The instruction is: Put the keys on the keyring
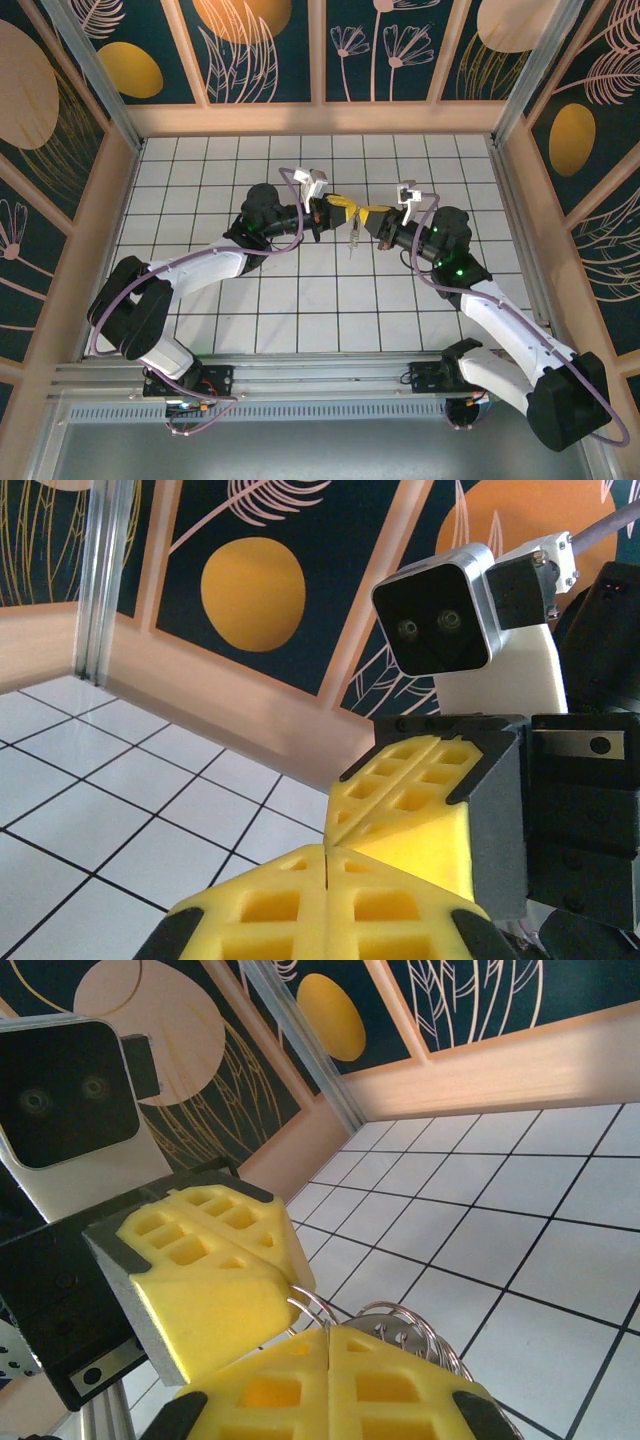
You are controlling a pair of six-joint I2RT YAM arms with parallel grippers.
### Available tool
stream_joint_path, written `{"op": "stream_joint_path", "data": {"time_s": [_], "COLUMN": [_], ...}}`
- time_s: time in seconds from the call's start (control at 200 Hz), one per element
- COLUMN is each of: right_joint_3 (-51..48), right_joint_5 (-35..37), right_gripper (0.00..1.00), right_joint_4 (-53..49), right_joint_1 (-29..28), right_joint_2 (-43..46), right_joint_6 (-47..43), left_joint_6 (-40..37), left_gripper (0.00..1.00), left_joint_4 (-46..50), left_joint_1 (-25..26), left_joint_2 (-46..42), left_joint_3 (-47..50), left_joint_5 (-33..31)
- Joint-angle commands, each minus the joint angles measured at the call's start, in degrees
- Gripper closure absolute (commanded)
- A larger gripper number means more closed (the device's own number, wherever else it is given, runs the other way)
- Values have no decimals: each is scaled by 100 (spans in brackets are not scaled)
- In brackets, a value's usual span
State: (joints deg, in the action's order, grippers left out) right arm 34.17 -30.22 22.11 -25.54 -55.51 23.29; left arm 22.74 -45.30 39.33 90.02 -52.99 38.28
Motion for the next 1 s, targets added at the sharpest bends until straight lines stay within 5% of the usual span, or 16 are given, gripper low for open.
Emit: {"op": "stream_joint_path", "data": {"time_s": [0.0,0.12,0.365,0.991], "right_joint_3": [-137,-179,-268,-92], "right_joint_5": [-421,-408,-516,-424], "right_gripper": [100,100,66,59], "right_joint_4": [93,71,145,1000], "right_joint_1": [-32,19,243,727], "right_joint_2": [-21,-34,99,250], "right_joint_6": [62,87,245,774], "left_joint_6": [103,169,251,852], "left_gripper": [100,100,100,100], "left_joint_4": [-757,-863,-1014,-1853], "left_joint_1": [56,57,57,41], "left_joint_2": [-204,-213,-213,-14], "left_joint_3": [45,64,119,375], "left_joint_5": [-83,-158,-284,-677]}}
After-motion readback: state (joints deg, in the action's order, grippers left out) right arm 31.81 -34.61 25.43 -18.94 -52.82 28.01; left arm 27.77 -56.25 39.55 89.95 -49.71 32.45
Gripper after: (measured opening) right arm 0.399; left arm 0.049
